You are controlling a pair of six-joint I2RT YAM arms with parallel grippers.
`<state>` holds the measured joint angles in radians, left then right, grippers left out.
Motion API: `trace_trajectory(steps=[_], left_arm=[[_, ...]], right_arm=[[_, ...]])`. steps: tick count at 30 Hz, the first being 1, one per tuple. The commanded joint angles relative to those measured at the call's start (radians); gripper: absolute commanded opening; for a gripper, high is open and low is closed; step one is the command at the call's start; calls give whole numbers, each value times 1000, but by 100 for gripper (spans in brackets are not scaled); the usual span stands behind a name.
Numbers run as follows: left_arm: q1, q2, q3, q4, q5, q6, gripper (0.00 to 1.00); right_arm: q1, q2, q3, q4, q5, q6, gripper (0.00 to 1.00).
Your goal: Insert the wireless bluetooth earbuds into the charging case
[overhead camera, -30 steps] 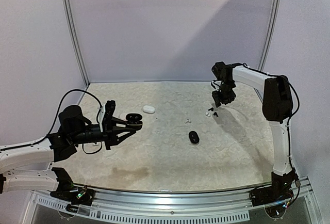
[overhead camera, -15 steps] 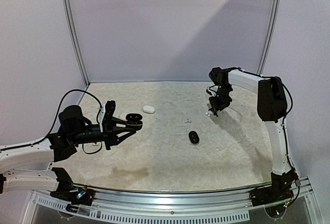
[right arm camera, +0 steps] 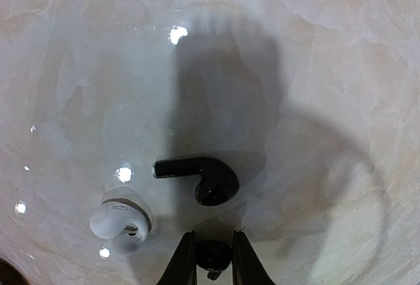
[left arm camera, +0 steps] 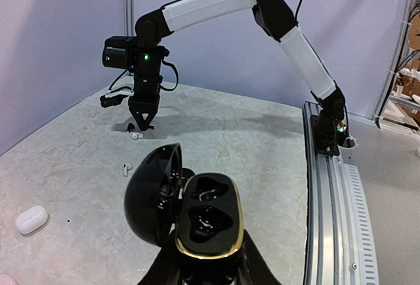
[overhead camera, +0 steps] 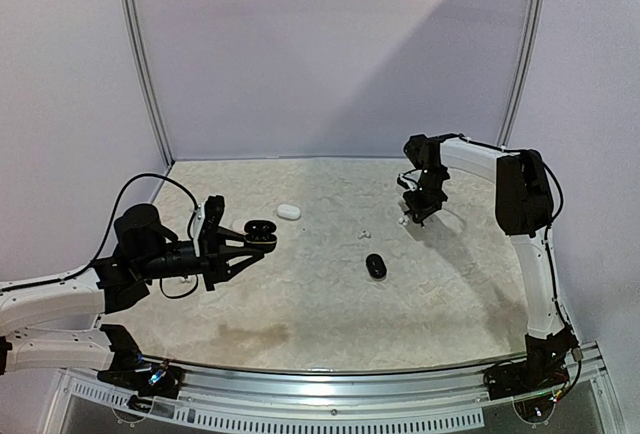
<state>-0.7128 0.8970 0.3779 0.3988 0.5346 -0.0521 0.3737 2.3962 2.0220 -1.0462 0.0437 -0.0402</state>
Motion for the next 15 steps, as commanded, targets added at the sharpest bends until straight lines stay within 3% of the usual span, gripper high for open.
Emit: trace_trajectory(steps=[1,11,15], left_arm=[[-13,5,3,11,5,16,0],[-13,2,2,39,-27,49,0],[-13,0,4,91,-77,174,0]], right_arm=[[0,33,20,-22,-26,-1,14],[1,-62,18,-52,-51,7,0],[23,-201,-56,49,-133,19,0]])
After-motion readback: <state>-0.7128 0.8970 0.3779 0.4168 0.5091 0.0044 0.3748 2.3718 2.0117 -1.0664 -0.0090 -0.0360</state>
